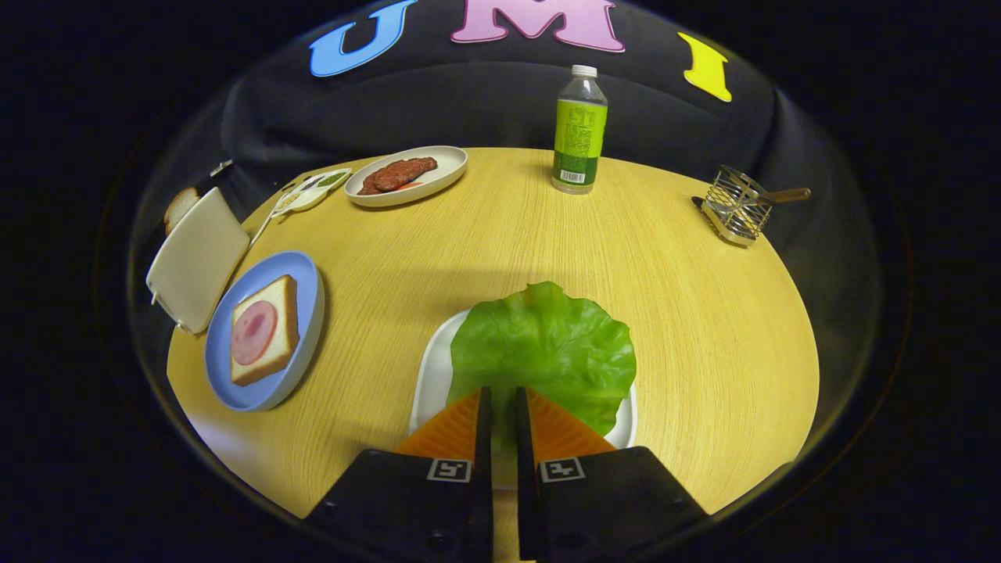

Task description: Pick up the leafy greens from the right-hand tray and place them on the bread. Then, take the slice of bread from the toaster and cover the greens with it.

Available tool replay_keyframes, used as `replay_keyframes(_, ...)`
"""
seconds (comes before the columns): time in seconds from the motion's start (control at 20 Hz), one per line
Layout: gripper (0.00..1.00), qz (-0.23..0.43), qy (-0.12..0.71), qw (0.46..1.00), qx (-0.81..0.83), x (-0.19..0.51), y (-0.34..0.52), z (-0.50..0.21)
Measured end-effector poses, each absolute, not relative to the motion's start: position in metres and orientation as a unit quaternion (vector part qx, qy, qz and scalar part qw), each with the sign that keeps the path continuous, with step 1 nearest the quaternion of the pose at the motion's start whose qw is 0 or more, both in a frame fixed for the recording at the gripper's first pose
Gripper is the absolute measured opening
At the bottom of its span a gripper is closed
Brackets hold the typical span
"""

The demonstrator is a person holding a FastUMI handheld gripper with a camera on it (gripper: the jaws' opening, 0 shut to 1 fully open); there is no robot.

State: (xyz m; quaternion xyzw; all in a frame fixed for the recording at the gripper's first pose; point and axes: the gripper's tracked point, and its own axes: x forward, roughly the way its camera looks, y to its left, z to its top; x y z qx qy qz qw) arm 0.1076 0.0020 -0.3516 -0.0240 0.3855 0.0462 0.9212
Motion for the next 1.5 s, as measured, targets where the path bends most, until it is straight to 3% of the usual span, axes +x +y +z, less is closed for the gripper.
replay_keyframes(0.2,0.06,0.069,0.405,0.912,-0.001,0.102,0.004,-0.348)
replay_keyframes(1.0,0.05,0.094,0.331,0.938,-0.031,0.104,0.022,-0.226)
replay_keyframes(1.5,0.05,0.17,0.298,0.937,-0.067,0.115,0.134,-0.181)
